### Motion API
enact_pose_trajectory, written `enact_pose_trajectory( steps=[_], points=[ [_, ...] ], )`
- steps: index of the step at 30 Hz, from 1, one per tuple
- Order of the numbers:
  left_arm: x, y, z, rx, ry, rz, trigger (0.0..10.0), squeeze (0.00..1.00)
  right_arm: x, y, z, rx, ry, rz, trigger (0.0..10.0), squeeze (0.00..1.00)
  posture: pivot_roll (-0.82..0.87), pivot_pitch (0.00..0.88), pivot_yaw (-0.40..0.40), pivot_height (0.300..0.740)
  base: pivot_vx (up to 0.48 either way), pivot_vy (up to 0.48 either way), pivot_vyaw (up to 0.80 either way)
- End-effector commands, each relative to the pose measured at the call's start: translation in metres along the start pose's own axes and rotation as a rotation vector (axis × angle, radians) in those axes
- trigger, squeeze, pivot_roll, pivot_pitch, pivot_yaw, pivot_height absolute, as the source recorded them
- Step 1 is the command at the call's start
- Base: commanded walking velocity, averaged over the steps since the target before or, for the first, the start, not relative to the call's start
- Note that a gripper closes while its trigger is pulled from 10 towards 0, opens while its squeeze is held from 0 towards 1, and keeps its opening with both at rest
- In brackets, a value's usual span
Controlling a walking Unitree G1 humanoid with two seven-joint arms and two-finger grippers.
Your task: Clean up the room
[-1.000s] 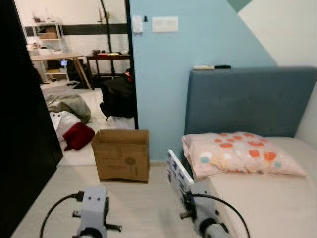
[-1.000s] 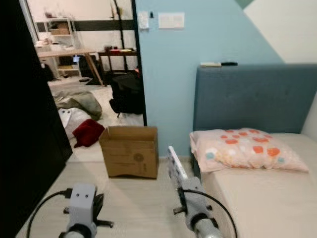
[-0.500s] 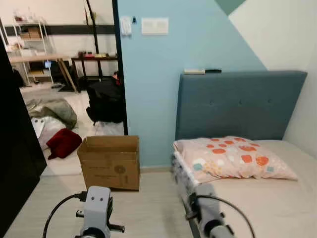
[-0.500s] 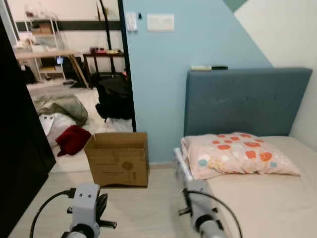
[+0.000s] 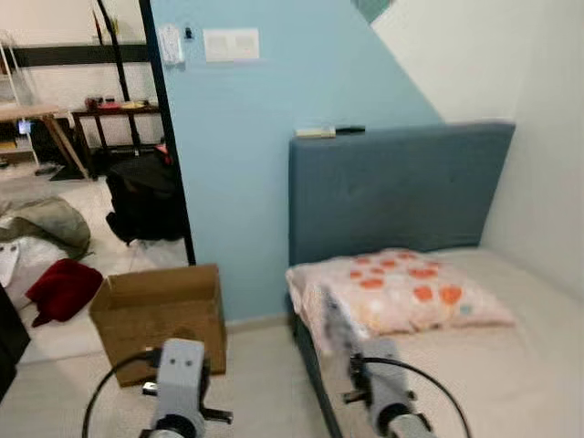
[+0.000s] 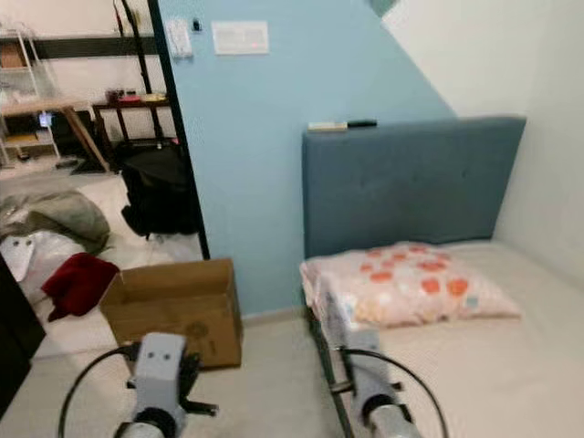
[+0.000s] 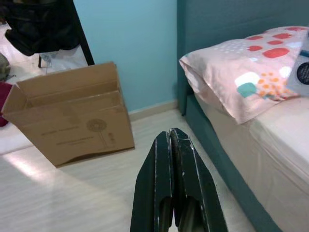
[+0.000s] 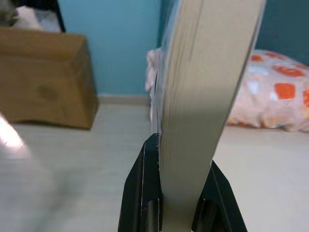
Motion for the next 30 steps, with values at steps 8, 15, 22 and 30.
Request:
enact_pose_trajectory(
  steps=[8, 15, 22, 30],
  points=[
    [0.0061, -0.0118, -0.0035, 0.04, 0.012, 0.01, 10.0, 0.0, 0.0171, 0.0047, 0.0028, -0.023, 0.045, 0.017, 10.0, 0.0, -0.04, 0.065, 0.002, 0.74, 0.303, 0.0, 0.0],
    [0.0065, -0.0123, -0.0037, 0.041, 0.014, 0.01, 10.0, 0.0, 0.0164, 0.0049, 0.0032, -0.022, 0.042, 0.025, 10.0, 0.0, -0.04, 0.065, 0.001, 0.74, 0.302, 0.0, 0.0],
    [0.0063, -0.012, -0.0035, 0.039, 0.012, 0.01, 10.0, 0.0, 0.017, 0.0051, 0.0034, -0.021, 0.043, 0.029, 10.0, 0.0, -0.04, 0.064, 0.002, 0.74, 0.304, 0.0, -0.65],
    [0.0056, -0.0122, -0.0033, 0.04, 0.006, 0.01, 10.0, 0.0, 0.0165, 0.0055, 0.0027, -0.027, 0.041, 0.021, 10.0, 0.0, -0.04, 0.063, 0.004, 0.74, 0.3, 0.0, -0.07]
  ],
)
Point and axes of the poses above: a point about 5 cm out from each wrist's last joint towards the gripper, its own z axis pointing out of the wrist towards the gripper, its own y axis along the axis of the wrist's last joint, x = y × z, the point moved 5 cm from there along z, pointing out of the wrist towards the gripper, and after that the axes turned 15 degrees about z, right-handed, at the moved point
